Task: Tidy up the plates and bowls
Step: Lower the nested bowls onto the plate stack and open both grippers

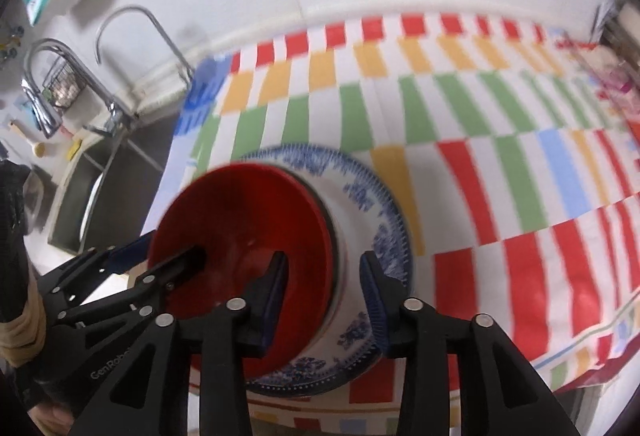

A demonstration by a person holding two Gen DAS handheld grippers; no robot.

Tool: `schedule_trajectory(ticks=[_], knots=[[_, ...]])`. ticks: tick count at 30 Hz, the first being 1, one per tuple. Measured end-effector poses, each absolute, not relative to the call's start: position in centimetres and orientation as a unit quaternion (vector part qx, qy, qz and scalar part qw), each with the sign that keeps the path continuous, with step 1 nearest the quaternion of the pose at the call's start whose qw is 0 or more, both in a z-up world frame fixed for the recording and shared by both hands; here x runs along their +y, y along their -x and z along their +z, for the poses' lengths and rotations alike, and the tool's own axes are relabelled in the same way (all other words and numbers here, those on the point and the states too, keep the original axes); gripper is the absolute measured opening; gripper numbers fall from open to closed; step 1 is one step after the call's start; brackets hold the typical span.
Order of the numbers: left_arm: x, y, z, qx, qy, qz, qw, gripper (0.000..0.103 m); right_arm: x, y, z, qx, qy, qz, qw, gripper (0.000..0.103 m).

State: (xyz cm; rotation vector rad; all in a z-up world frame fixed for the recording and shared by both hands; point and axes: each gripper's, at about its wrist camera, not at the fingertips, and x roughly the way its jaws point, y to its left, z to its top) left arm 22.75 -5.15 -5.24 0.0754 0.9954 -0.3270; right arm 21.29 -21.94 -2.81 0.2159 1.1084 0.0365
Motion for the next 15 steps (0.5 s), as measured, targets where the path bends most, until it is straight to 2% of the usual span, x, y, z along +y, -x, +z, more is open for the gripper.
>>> schedule_trajectory(ticks=[2,5,11,15], knots=[[-5.0,-21.7,-4.4,0.453,-0.039,-0.154,0.877,0.067,-22.3,-20.1,-1.4,0.493,-0.094,-0.003,0.865,0.054],[-5.1,-20.1,-3.6,0.429,-0.047,-0.147,0.89,0.072,-22.8,-18.5,0.0,0.457,-0.088,-0.02,0.885,0.064],[-5.3,-16.8,-2.5,0.397,-0.046,-0.127,0.908,0.082,-23.6,-15.9,1.4,0.419,-0.064,-0.029,0.906,0.076],[-5.8,-14.5,-2.2,0.393,-0.041,-0.113,0.912,0.086,-24.3,-13.7,2.1,0.404,-0.044,-0.025,0.913,0.08]])
